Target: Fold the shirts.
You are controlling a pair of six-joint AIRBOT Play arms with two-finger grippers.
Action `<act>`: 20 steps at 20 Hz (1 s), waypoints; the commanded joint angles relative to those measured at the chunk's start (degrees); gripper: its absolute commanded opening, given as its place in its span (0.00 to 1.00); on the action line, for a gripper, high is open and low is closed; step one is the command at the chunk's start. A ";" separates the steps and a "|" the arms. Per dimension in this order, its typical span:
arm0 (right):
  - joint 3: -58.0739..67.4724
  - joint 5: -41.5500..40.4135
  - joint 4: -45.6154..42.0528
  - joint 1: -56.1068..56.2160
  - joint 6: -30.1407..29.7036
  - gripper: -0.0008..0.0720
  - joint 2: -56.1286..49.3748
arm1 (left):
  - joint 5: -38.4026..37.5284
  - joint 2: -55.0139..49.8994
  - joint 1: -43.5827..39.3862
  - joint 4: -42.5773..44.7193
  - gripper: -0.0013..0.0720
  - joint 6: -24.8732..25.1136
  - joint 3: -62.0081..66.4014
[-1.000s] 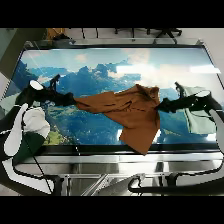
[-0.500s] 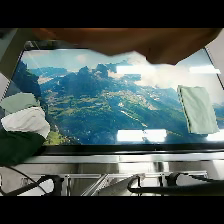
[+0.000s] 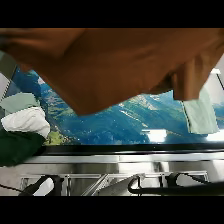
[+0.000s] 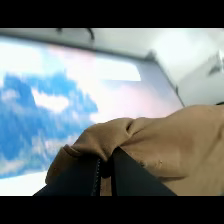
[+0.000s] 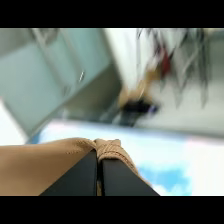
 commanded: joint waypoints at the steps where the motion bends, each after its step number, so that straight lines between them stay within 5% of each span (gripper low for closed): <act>1: -14.60 5.18 -6.45 7.19 -1.77 0.03 -1.60 | -6.47 -5.77 -3.96 0.04 0.04 0.13 -10.75; 6: -37.35 -7.67 -25.64 19.80 -2.80 0.03 -9.90 | 3.82 -20.02 -10.43 12.13 0.04 1.14 -25.49; 8: -40.22 -12.79 -26.21 20.65 -2.75 0.03 -16.41 | 11.78 -27.21 -10.88 12.81 0.04 2.10 -26.97; 11: -40.13 -15.47 -22.97 20.17 -2.64 0.03 -24.37 | 13.44 -36.17 -10.34 11.34 0.05 2.14 -21.66; 12: -40.13 -16.61 -22.01 20.06 -3.06 0.03 -25.62 | 12.39 -38.23 -9.92 11.39 0.36 2.12 -18.67; 13: -40.13 -17.70 -22.03 20.04 -3.06 0.03 -26.14 | 10.45 -40.02 -9.60 11.39 0.88 2.05 -15.21; 14: -40.13 -18.67 -22.05 20.04 -3.61 0.10 -26.18 | 8.20 -41.27 -9.18 11.41 0.98 1.97 -12.17; 16: -39.32 -19.06 -22.05 19.69 -4.74 0.57 -25.92 | 3.08 -41.99 -8.20 11.69 0.98 1.42 -7.10; 20: -37.09 -16.00 -22.18 17.73 -4.66 0.64 -24.30 | -4.96 -37.66 -6.58 11.93 0.98 -0.11 -6.40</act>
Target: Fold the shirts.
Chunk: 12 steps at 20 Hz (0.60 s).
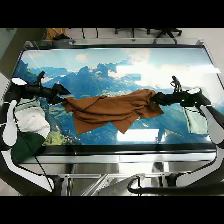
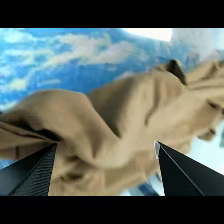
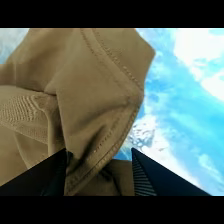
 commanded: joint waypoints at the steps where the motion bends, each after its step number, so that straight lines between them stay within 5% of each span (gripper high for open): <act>1: 0.98 2.54 0.07 -1.33 -0.13 0.64 0.94 | -6.69 3.85 0.96 0.44 0.98 -0.87 -1.33; 7: 0.98 6.84 3.10 -1.46 -0.15 0.64 1.33 | -2.97 19.08 -1.14 5.25 0.98 -0.85 -30.21; 12: 0.98 6.86 3.56 -1.46 -0.15 0.64 1.33 | 15.41 27.41 -5.27 3.85 0.98 -0.63 -52.41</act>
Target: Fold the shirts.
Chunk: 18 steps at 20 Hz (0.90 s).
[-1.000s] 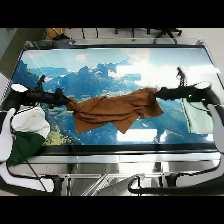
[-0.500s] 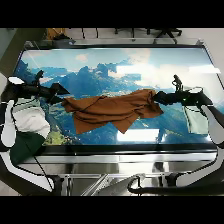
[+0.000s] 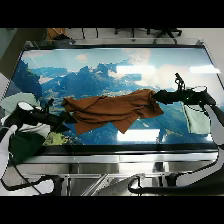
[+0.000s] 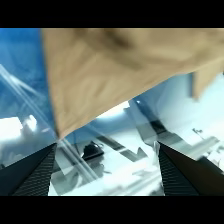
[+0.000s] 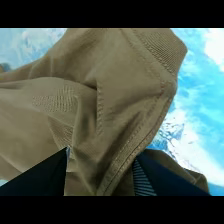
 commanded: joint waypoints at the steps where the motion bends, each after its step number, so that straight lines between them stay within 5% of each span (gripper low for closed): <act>1: 0.04 0.70 0.59 -0.02 0.04 0.64 0.04 | 15.04 4.63 -3.37 -2.38 0.98 0.94 -13.27; 4: 0.04 2.01 0.52 0.02 0.04 0.64 0.02 | 24.87 3.30 -7.43 -11.30 0.98 7.28 -16.20; 7: 0.04 3.65 0.57 0.52 0.07 0.64 0.02 | 26.27 -0.07 -8.72 -11.85 0.98 8.20 -12.81; 8: 0.02 3.85 0.50 0.94 0.04 0.64 0.02 | 25.29 -1.07 -8.68 -11.78 0.73 8.31 -11.28; 9: 0.02 4.00 0.52 1.38 0.04 0.64 -0.04 | 23.80 -2.08 -8.46 -11.85 0.35 8.76 -9.51; 10: 0.02 4.09 0.52 1.81 0.02 0.53 -0.13 | 21.99 -2.78 -8.50 -11.82 0.11 9.27 -7.80; 11: 0.04 4.04 0.55 2.38 -0.31 0.25 -0.33 | 20.41 -3.13 -8.50 -11.89 0.04 9.29 -6.21; 14: 0.37 4.11 4.11 2.80 -1.49 0.03 -0.48 | 14.97 -1.42 -8.48 -12.13 0.04 9.20 0.42; 18: 11.17 11.58 21.31 -1.53 -2.78 0.03 4.52 | 6.10 8.22 -4.70 -12.48 0.03 6.36 19.71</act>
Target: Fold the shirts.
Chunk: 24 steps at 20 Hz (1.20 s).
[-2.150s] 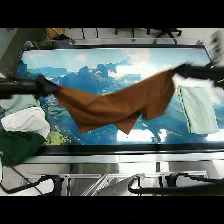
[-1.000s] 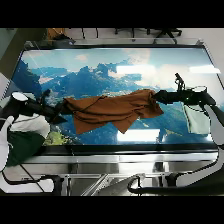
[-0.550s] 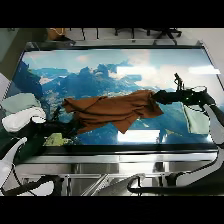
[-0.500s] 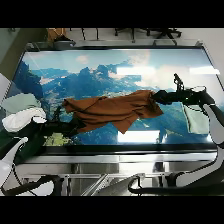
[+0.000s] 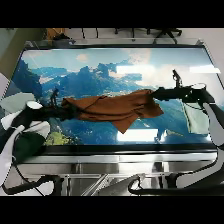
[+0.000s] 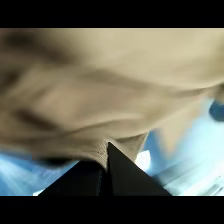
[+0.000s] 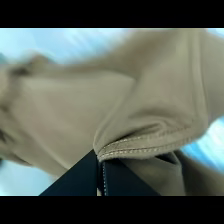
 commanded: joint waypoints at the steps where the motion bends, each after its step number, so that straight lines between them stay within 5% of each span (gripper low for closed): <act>1: 10.71 5.64 17.03 -3.98 -1.20 0.03 5.42 | -9.75 7.96 3.91 -1.05 0.03 -2.51 19.23; 4: 26.10 4.70 22.23 -9.62 -1.18 0.03 13.92 | -10.25 15.17 10.36 -0.85 0.03 -4.15 43.50; 8: 39.04 -1.62 18.71 -18.21 -1.16 0.03 25.44 | -9.46 21.97 21.79 -0.81 0.03 -4.35 66.14; 14: 39.67 -5.53 10.36 -23.45 -1.16 0.03 34.16 | -9.18 32.76 37.27 -0.98 0.03 -3.50 54.27; 19: 35.30 8.24 20.74 -21.68 -1.25 0.03 24.65 | -9.99 24.44 23.82 -0.52 0.04 1.53 44.28; 24: 26.29 3.17 -1.42 0.13 -1.05 0.03 8.37 | 2.23 4.70 2.58 14.10 0.04 1.40 36.20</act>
